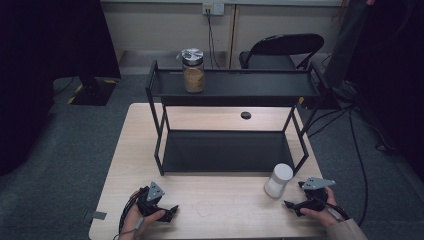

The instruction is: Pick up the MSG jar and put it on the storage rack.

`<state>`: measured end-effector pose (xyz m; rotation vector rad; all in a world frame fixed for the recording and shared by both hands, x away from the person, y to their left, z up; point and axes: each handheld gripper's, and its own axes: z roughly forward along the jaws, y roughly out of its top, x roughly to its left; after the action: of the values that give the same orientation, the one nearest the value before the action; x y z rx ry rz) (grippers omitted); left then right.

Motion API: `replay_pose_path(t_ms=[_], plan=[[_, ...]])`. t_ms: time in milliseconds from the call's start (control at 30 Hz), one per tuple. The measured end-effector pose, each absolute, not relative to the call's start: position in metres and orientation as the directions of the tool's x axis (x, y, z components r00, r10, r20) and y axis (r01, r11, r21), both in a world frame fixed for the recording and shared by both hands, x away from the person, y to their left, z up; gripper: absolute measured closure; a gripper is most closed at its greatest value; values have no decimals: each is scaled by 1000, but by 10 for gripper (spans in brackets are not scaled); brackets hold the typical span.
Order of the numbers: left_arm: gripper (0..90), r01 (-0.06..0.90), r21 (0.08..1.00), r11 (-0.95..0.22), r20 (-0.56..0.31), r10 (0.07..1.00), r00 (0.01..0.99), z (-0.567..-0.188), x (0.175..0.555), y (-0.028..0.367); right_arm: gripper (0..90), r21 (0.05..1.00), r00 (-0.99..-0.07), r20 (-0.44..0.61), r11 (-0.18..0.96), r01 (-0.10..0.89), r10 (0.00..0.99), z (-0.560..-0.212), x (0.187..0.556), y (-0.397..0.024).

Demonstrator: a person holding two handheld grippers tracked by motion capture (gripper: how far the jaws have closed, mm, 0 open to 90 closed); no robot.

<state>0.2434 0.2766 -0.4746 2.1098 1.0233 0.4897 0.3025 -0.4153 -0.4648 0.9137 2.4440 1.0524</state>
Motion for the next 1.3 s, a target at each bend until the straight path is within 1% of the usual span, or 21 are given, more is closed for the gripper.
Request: replay_pose_path(t_ms=[600,967,1133,1300], plan=[[0,514,749,-417,22,791,611,-475,243,277,0,736,-742,-45,524,428,669,-465,303,-415],[0,514,749,-417,22,791,611,-475,243,277,2,736,-740,-27,514,440,672,-463,304,-416],[0,514,749,-418,22,791,611,-475,243,277,6,731,-759,-35,535,424,650,-458,305,-414],[0,514,749,-418,22,791,611,-475,243,277,6,746,-768,-31,526,408,640,-455,305,-415]])
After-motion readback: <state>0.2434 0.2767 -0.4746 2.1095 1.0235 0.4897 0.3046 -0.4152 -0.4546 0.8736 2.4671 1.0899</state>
